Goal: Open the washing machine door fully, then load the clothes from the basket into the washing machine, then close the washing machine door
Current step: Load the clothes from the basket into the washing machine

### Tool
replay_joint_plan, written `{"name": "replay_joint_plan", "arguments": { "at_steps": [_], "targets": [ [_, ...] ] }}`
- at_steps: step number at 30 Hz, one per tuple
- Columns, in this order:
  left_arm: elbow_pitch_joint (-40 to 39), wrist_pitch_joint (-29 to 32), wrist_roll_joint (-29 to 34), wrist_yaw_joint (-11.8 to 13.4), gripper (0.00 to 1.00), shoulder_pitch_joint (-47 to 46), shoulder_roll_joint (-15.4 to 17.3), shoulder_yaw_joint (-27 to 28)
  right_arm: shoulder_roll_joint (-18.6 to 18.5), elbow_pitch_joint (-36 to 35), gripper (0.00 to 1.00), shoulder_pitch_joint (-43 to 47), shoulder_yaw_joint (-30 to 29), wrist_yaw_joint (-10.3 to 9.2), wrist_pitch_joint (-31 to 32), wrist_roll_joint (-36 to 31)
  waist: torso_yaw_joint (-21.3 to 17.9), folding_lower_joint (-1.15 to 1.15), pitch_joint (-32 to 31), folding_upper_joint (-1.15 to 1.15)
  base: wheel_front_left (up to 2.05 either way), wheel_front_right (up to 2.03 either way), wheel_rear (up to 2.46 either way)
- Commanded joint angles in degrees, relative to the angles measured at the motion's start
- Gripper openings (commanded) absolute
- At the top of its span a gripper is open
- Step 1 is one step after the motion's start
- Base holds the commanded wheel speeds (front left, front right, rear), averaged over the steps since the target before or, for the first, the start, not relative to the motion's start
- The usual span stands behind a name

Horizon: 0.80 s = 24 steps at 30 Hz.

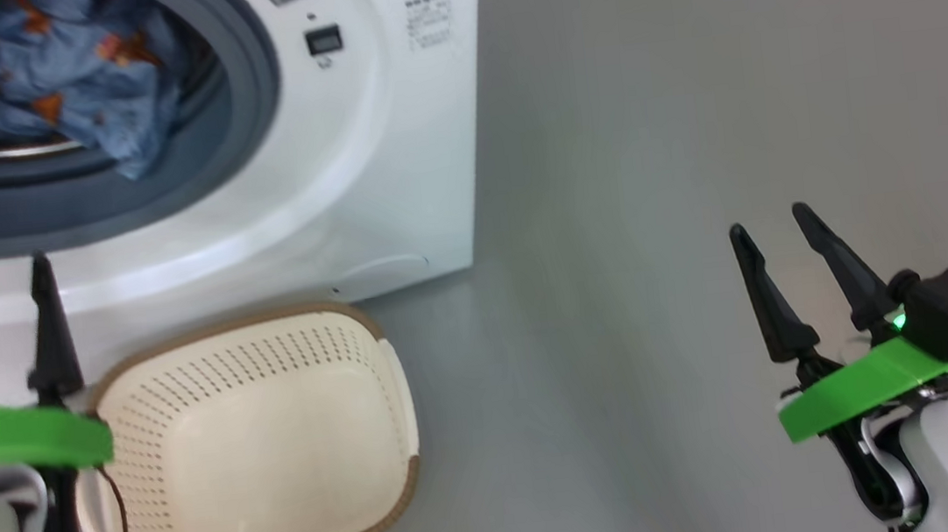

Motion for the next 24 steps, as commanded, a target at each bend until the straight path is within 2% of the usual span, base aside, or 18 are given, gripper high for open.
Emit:
{"name": "replay_joint_plan", "arguments": {
  "at_steps": [1,15,24],
  "targets": [
    [-2.20,-0.30,0.86,0.02,1.00,1.69,1.88,2.22,-1.06,-1.02,1.00,1.36,0.58,0.25,-0.46,0.68,1.96,0.00,-3.42,0.00,0.00,0.00,0.00],
    [-7.95,-0.30,2.58,0.02,1.00,14.17,-1.09,4.16,-3.23,-0.84,1.00,6.52,0.01,0.25,-0.46,1.88,3.61,0.00,-10.17,0.00,0.00,0.00,0.00],
    [-11.93,-0.30,2.27,0.02,1.00,21.24,-2.14,5.18,-3.87,-1.42,1.00,9.04,-0.43,0.25,-0.46,2.33,3.46,0.00,-12.28,0.00,0.00,0.00,0.00]
  ]
}}
